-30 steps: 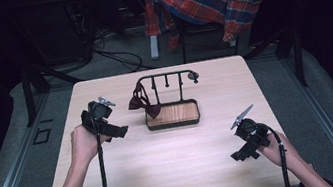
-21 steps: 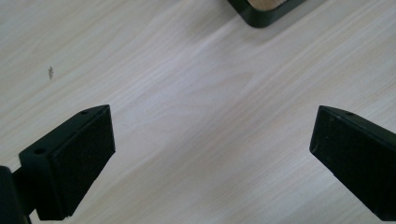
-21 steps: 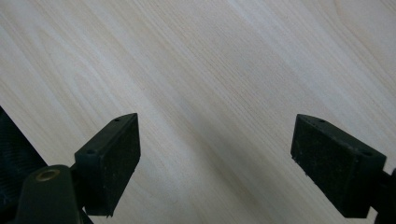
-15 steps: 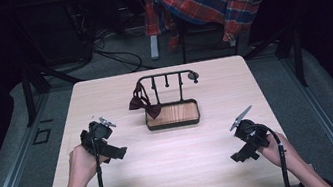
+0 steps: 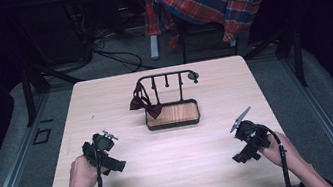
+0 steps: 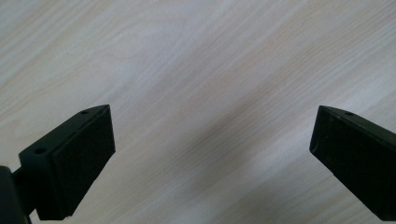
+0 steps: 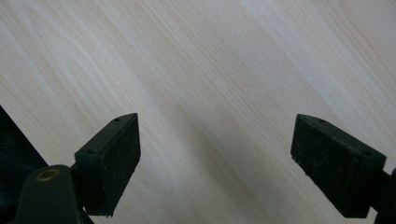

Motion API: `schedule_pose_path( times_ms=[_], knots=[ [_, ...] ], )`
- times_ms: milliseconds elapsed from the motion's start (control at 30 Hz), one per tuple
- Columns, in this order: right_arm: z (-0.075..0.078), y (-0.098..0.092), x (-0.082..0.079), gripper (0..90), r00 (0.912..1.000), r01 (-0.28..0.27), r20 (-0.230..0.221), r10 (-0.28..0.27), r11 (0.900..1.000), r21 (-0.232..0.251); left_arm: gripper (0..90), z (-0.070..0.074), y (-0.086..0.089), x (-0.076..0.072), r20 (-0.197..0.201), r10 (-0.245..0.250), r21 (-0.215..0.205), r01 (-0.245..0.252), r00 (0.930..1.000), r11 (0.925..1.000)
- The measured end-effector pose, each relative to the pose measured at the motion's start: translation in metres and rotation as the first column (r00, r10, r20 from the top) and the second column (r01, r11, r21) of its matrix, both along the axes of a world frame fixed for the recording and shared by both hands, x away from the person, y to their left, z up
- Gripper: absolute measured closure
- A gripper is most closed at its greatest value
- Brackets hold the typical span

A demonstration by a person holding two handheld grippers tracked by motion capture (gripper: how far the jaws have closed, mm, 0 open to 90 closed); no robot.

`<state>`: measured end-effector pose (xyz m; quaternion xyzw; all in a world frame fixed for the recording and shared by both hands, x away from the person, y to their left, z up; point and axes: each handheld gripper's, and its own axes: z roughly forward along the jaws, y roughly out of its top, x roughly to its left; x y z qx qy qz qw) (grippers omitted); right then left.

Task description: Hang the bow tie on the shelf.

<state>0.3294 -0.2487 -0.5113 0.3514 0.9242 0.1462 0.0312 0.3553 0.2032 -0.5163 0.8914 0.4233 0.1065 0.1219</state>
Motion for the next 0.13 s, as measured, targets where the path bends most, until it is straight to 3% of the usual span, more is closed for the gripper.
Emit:
schedule_pose_path(
  times_ms=[133],
  knots=[
    [-0.0002,0.0,0.0005,15.8,1.0,-0.009,0.001,0.009,1.0,-0.009,0.1,-0.0033,0.0005,0.0016,-0.006,-0.013,0.004,0.013,0.9999,0.9999]
  ],
)
